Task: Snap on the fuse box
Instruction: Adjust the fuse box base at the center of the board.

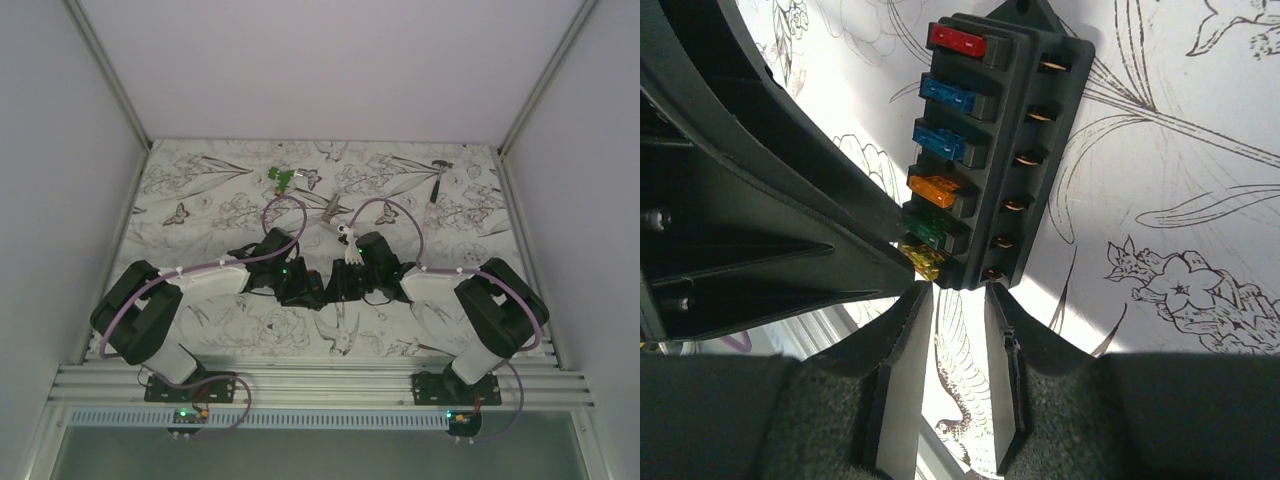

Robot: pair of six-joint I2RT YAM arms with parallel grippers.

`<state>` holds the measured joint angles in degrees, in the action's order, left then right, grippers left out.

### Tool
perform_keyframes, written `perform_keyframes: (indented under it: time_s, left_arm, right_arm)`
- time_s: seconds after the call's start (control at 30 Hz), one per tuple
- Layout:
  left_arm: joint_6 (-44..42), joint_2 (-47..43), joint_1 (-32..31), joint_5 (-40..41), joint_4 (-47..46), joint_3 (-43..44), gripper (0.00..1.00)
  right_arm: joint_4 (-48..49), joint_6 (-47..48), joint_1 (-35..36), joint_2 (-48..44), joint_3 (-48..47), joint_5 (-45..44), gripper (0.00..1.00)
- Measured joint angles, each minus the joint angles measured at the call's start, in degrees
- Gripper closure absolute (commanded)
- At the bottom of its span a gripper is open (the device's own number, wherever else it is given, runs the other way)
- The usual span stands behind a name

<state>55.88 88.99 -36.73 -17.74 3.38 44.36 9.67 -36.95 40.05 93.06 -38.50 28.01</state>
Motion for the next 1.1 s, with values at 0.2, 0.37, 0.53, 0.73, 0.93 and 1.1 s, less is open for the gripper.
perform_keyframes:
  time_s: [0.2, 0.37, 0.53, 0.73, 0.93, 1.1]
  left_arm:
    - [0.0, -0.13, 0.76, -0.11, 0.02, 0.0, 0.61]
    - [-0.02, -0.24, 1.62, 0.0, 0.04, 0.0, 0.61]
    - [-0.02, -0.24, 1.64, 0.0, 0.04, 0.0, 0.61]
    - [-0.07, 0.22, 1.64, -0.26, -0.02, 0.2, 0.65]
    - [-0.02, 1.01, 1.86, -1.42, -0.24, 0.72, 0.69]
    - [0.07, 1.33, 2.16, -2.14, -0.46, 0.7, 0.69]
  right_arm:
    - [-0.09, 0.04, 0.0, -0.66, -0.22, -0.04, 0.63]
    - [-0.02, 0.02, 0.0, -0.76, -1.33, -0.04, 0.64]
    - [0.02, 0.0, 0.0, -0.66, -1.64, -0.02, 0.66]
    - [0.07, -0.2, 0.0, 0.94, -1.92, 0.0, 0.69]
    - [0.46, -0.59, -0.02, 1.75, -1.92, 0.46, 0.76]
    - [0.28, -0.83, -0.07, 2.25, -2.4, 0.9, 0.79]
